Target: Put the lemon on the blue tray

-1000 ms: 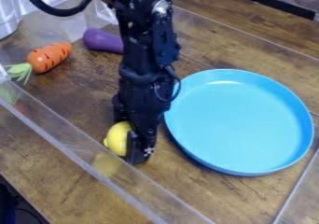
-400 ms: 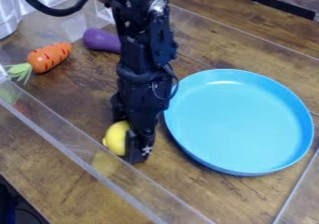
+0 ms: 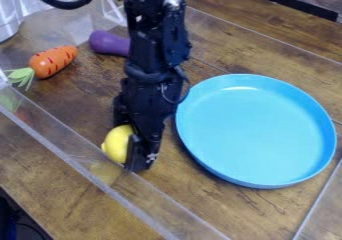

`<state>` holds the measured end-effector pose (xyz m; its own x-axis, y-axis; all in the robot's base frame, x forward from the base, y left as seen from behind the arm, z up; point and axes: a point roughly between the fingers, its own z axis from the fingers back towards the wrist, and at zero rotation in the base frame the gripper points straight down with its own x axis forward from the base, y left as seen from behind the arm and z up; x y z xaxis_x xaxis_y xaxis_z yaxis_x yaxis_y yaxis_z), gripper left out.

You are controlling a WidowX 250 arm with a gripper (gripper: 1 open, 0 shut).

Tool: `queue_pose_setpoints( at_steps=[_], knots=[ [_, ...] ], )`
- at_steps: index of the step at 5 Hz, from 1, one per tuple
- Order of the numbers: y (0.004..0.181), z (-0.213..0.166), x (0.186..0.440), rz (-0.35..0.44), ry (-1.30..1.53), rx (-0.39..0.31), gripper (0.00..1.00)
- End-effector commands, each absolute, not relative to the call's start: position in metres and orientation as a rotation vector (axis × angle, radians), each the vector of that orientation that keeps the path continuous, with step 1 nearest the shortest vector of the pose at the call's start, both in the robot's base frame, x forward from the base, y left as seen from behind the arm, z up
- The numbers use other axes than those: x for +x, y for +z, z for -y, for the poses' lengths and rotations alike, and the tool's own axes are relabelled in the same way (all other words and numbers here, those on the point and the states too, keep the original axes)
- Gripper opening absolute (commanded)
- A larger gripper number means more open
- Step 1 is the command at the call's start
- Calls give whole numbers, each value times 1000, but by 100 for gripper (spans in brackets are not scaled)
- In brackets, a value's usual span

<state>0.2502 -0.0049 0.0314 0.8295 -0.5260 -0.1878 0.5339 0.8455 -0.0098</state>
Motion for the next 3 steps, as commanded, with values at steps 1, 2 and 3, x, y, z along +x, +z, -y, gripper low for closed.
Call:
queue_pose_setpoints(
  at_steps=[1,2,3],
  knots=[
    [60,11,266,-107,-578,84,0],
    [78,15,270,-105,-590,121,0],
    [113,25,283,-97,-612,194,0]
  ],
)
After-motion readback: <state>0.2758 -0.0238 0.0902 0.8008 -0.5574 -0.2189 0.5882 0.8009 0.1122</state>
